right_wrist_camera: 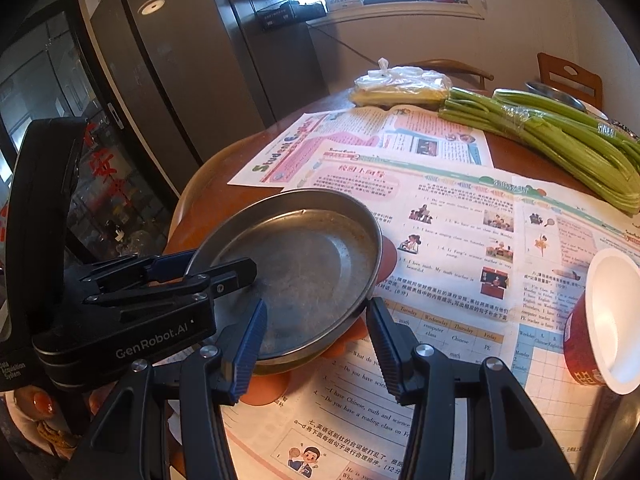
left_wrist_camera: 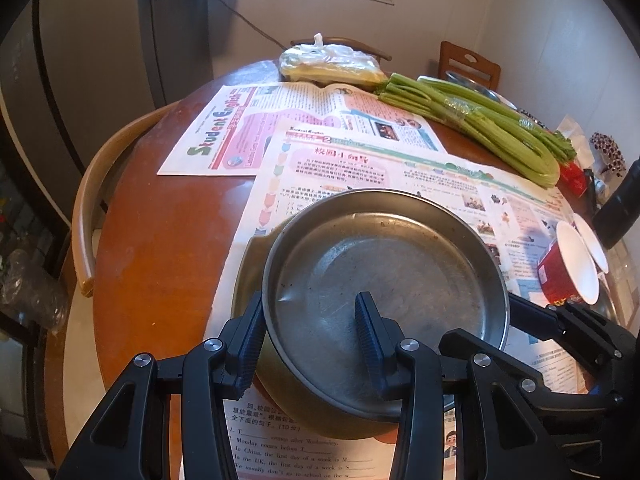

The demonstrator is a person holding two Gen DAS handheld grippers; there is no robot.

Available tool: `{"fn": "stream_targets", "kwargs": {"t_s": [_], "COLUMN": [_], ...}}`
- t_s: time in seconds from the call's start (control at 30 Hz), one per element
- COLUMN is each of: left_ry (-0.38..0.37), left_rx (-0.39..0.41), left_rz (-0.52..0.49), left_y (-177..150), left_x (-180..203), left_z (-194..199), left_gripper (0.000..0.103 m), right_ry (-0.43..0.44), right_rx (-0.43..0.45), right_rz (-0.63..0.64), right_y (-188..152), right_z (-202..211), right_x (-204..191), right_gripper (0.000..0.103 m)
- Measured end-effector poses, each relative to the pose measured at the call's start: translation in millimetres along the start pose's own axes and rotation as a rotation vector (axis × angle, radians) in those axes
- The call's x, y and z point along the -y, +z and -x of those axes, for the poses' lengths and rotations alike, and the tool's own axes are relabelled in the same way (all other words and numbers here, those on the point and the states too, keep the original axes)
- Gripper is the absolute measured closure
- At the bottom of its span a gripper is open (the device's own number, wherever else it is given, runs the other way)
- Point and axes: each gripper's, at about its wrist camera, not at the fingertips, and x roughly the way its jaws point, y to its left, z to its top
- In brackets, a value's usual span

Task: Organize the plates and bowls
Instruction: 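Set the steel pan down on the yellow plate and open the left tool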

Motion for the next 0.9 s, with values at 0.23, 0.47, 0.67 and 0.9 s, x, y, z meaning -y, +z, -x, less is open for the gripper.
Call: {"fn": "stream_targets", "kwargs": {"t_s": [0.23, 0.47, 0.67, 0.9], "left_ry": [-0.009, -0.014, -0.001, -0.033], "left_rx": [-0.016, -0.001, 0.009, 0.041], "left_rz": [0.001, 0.006, 0.011, 0.049], "left_y": [-3, -2, -4, -7], "left_x": [-2, -4, -8, -20], "left_z": [-5, -1, 6, 22], "left_gripper": [0.058, 0.057, 0.056, 0.056], "right_ry": [-0.002, 0.003, 0.003, 0.006], "right_rx": [-0.011, -0.018, -0.027, -0.026], "right_rz": [-0.002, -0.001, 0.012, 0.027], "right_y": [-3, -3, -5, -5], "right_z": [-4, -9, -12, -12], "right_x": [1, 2, -3, -6], "right_gripper": [0.051, 0.051, 0.051, 0.051]}}
